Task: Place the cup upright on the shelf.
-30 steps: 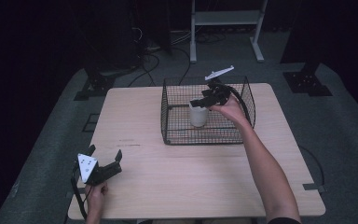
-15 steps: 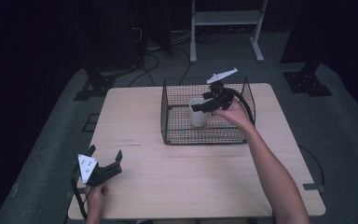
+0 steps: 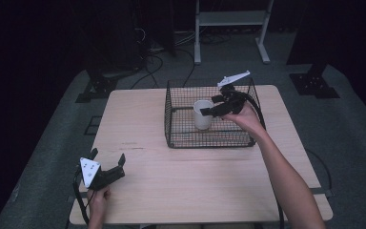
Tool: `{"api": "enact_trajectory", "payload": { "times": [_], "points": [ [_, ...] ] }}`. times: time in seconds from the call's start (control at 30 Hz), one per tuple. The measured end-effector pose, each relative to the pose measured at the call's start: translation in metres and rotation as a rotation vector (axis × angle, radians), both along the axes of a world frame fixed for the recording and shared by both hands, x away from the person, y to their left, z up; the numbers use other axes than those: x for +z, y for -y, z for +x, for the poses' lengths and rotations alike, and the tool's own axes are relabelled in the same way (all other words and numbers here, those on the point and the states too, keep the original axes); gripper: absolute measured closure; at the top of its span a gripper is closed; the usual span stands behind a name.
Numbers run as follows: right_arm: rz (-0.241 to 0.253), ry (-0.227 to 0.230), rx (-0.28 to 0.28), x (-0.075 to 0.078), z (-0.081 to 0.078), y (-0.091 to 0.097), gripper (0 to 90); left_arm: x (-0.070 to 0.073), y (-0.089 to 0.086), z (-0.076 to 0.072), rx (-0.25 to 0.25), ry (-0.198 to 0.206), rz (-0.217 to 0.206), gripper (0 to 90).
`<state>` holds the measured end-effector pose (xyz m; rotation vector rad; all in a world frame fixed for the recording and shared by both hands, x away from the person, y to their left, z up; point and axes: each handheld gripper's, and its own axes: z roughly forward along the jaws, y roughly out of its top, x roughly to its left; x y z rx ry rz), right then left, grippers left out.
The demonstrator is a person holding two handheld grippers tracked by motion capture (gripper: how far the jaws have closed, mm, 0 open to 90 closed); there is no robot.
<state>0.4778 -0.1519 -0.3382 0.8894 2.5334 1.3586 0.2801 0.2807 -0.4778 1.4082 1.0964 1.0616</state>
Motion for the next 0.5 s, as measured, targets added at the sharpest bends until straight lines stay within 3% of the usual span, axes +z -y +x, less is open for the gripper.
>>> {"api": "enact_trajectory", "payload": {
  "times": [0.5],
  "points": [
    [-0.008, 0.019, -0.003, 0.0, -0.016, 0.011, 14.9, 0.0, 0.0, 0.0, 0.0, 0.0, 0.001, 0.0]
  ]
}}
